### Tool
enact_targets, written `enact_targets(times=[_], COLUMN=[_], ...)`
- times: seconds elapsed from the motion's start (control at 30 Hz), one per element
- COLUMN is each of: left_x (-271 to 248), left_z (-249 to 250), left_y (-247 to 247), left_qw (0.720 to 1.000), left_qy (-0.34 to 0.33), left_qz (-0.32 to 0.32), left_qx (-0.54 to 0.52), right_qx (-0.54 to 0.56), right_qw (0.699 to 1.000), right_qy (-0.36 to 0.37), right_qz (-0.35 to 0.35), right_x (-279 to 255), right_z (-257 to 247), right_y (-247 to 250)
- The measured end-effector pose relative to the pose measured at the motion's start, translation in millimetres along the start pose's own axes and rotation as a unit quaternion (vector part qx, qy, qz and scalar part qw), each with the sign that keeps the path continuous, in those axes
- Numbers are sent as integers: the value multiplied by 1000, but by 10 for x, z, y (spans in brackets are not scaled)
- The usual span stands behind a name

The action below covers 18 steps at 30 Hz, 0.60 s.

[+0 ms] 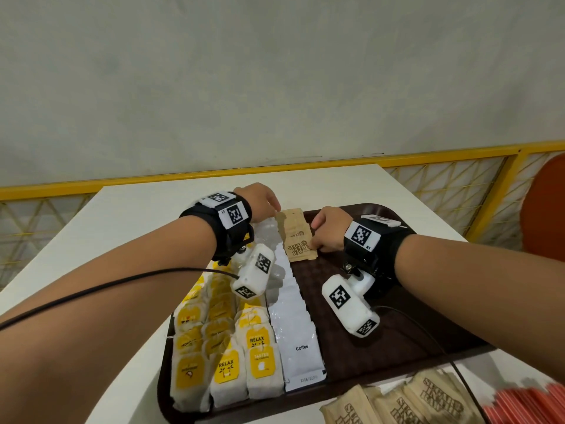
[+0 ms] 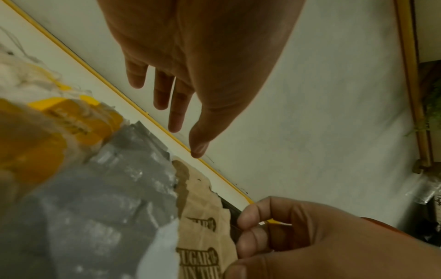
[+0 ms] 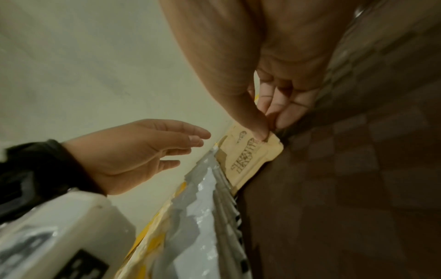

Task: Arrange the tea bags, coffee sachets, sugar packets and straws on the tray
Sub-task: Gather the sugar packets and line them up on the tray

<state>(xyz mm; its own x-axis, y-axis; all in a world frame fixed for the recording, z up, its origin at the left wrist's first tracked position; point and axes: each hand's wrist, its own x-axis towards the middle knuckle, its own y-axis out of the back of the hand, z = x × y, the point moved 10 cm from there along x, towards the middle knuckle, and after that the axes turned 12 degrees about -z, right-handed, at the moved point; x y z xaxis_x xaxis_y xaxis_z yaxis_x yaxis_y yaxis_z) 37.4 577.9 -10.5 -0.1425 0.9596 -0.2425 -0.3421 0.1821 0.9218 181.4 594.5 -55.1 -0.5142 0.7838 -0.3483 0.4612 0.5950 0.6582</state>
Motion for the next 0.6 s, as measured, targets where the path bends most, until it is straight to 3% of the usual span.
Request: enact_targets(times=[0.3,0.6], left_x=[14,23], left_z=[30,41], left_y=[-75,-52], left_qw=[1000,1000], left_qy=[-4,-1], left_qz=[0,6], left_qx=[14,22], right_qx=[27,75], right_qw=[998,996], right_qy=[15,17], right_qz=[52,51], right_x=[57,74], right_z=[26,85], right_y=[82,55])
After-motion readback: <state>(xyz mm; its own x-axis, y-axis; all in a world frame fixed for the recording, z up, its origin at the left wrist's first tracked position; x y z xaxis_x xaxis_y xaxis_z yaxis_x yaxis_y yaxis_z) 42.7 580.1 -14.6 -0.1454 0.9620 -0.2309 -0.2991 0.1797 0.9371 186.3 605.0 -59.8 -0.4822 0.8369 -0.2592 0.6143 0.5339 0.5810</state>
